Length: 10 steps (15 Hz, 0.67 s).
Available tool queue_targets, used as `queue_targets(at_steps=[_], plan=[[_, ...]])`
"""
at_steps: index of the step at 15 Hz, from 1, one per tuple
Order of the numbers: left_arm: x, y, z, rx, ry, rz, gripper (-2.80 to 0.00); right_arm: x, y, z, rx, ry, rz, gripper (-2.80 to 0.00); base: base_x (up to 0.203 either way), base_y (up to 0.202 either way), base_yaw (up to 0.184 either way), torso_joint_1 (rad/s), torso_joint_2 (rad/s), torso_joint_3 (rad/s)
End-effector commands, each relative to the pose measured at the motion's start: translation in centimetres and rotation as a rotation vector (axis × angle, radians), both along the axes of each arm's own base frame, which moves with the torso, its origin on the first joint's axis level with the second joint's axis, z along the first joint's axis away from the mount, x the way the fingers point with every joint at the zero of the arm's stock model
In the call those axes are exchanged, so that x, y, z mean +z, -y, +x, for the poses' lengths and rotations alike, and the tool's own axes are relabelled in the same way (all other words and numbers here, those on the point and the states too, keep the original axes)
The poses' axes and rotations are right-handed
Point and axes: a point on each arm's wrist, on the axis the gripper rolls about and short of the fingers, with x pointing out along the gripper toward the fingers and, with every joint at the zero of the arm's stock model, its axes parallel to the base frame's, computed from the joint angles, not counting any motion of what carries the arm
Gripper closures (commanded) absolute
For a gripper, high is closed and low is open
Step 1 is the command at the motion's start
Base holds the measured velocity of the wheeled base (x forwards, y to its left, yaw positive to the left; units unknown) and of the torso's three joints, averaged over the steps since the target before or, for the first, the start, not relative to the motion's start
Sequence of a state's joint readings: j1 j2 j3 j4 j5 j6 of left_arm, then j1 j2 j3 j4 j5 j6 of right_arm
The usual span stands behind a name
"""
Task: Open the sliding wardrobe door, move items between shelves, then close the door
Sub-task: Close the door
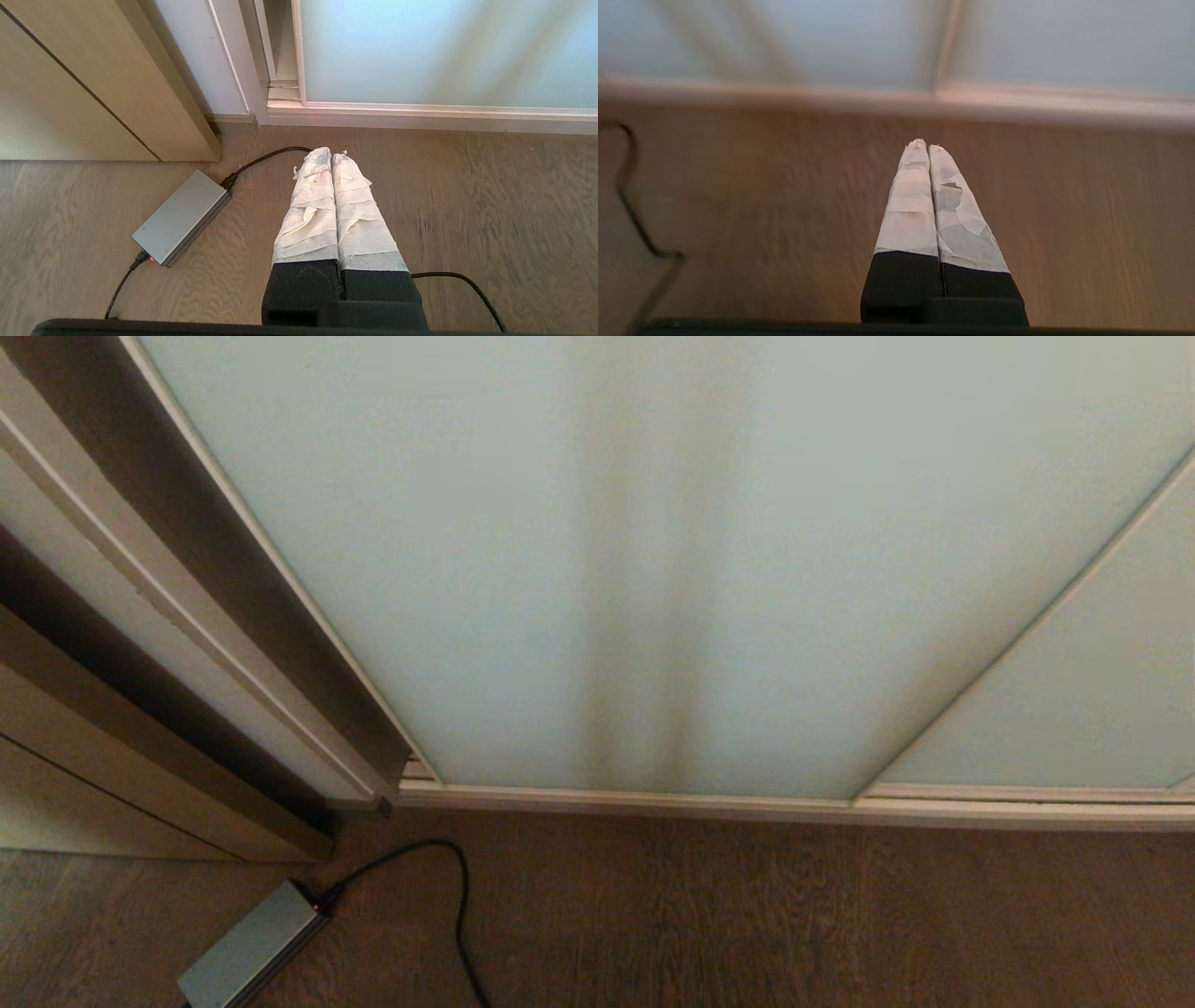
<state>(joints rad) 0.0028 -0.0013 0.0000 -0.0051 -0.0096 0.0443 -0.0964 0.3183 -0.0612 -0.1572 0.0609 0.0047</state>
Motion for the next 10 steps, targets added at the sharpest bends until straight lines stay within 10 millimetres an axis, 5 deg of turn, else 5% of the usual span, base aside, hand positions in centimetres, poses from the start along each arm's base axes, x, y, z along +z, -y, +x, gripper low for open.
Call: queue_targets(at_steps=[1, 5, 10], plan=[[0.0, 0.0, 0.0, 0.001, 0.001, 0.0, 0.0, -2.3, 0.0, -0.7, 0.041, -0.013, -0.005, 0.0, 0.0, 0.0, 0.0, 0.0, 0.0, 0.0], [0.0, 0.0, 0.0, 0.0, 0.0, 0.0, 0.0, -3.4, 0.1, -2.8, 0.049, 0.128, -0.009, 0.0, 0.0, 0.0, 0.0, 0.0, 0.0, 0.0], [0.0, 0.0, 0.0, -0.001, 0.001, -0.001, 0.0, -3.7, 0.1, -2.8, 0.032, 0.1, 0.001, 0.0, 0.0, 0.0, 0.0, 0.0, 0.0, 0.0]])
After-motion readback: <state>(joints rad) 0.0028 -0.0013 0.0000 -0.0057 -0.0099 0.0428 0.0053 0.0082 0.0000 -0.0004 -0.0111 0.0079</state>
